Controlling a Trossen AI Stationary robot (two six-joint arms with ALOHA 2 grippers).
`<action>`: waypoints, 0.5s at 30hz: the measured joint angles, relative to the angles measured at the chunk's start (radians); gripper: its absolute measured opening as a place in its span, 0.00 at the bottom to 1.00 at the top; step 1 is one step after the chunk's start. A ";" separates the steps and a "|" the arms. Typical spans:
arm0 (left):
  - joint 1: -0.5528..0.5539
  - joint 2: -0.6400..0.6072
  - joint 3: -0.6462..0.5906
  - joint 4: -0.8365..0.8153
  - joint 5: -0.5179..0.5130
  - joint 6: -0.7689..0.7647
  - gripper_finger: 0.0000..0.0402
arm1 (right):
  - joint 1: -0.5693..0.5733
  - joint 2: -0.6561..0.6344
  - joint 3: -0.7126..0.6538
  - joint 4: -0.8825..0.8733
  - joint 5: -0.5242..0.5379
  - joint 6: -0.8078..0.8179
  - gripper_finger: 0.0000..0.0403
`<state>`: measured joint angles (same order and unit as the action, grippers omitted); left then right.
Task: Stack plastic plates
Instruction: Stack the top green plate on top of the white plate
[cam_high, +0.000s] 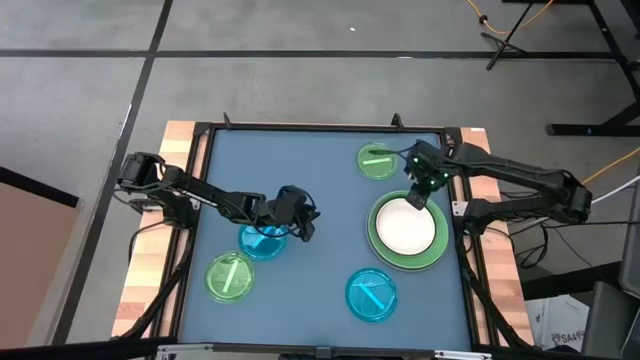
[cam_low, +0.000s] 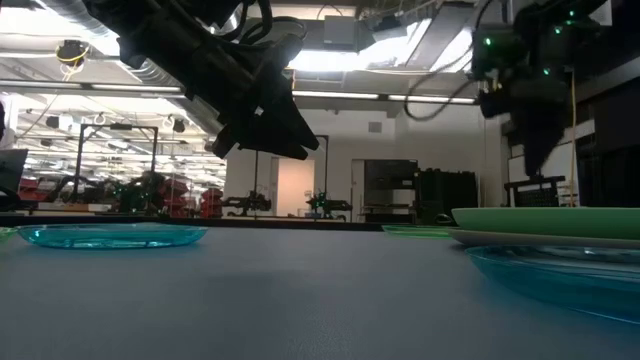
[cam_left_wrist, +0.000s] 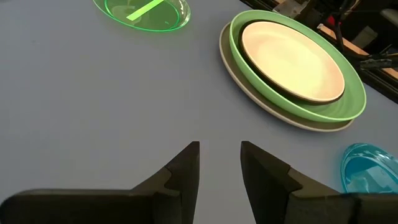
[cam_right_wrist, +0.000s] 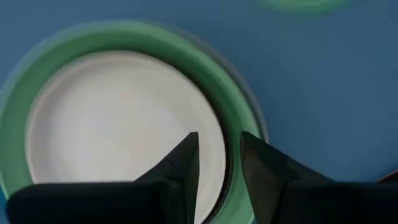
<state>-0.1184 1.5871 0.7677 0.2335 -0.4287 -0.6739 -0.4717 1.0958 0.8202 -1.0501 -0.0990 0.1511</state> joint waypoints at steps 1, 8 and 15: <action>0.000 0.000 0.000 0.000 0.000 0.000 0.27 | 0.000 0.000 0.021 0.001 0.009 0.000 0.26; 0.000 0.000 0.000 0.000 0.000 0.000 0.27 | 0.000 0.000 0.129 0.069 0.134 0.000 0.26; 0.000 0.000 0.000 0.000 0.000 0.000 0.27 | -0.024 0.000 0.150 0.281 0.162 0.000 0.26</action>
<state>-0.1181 1.5871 0.7677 0.2337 -0.4290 -0.6739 -0.4959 1.0959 0.9707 -0.7687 0.0627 0.1508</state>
